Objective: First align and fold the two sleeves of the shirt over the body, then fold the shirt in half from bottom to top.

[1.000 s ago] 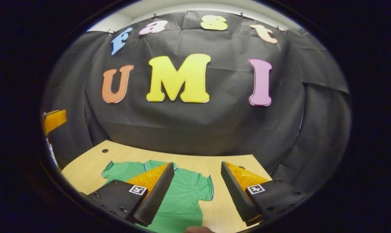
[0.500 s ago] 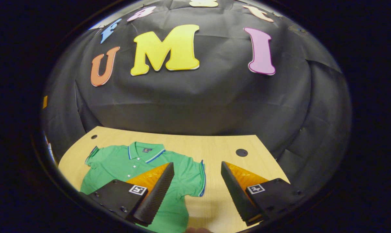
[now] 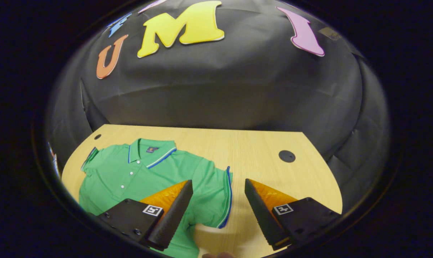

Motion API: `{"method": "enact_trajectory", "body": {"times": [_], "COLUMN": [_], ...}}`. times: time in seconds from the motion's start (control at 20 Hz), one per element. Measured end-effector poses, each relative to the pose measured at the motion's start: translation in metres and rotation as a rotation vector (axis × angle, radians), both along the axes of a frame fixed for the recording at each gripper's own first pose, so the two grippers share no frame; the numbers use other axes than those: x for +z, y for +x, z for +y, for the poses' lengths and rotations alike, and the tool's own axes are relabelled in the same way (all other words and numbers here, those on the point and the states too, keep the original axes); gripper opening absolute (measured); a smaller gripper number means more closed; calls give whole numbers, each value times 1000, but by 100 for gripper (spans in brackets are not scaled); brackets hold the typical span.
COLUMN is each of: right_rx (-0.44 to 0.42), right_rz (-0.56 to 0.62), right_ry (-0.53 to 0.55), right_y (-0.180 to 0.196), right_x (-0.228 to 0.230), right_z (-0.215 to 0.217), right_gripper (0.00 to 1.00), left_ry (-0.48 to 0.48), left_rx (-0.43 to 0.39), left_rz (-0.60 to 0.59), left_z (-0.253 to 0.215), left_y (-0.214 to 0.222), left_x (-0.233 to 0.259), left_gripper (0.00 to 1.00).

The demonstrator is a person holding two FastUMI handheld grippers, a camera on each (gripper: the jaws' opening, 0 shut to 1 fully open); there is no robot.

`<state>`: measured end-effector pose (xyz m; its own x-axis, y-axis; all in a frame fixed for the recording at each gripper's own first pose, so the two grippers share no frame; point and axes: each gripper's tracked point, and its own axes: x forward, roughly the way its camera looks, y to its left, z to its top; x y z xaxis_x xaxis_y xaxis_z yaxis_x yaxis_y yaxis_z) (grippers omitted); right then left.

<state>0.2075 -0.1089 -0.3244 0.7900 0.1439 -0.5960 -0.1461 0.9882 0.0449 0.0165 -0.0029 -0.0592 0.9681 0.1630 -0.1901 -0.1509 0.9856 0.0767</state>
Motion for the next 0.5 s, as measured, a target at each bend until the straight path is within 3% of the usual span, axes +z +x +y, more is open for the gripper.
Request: {"method": "enact_trajectory", "body": {"times": [0.05, 0.2, 0.4, 0.5], "right_rx": [-4, -34, -66, -65], "right_rz": [14, 49, 86, 101], "right_ry": [3, 26, 62, 68], "right_y": [3, 15, 31, 36], "right_x": [-8, -25, -42, -48], "right_z": [-1, -8, -11, -10], "right_gripper": [92, 95, 79, 77], "left_ry": [7, 19, 9, 11], "left_rx": [3, 23, 49, 61], "left_rz": [-2, -2, 15, 22], "left_z": [-1, 4, 8, 12], "left_y": [2, 3, -2, -5], "left_x": [0, 0, -5, -6], "left_gripper": [99, 99, 99, 99]}}
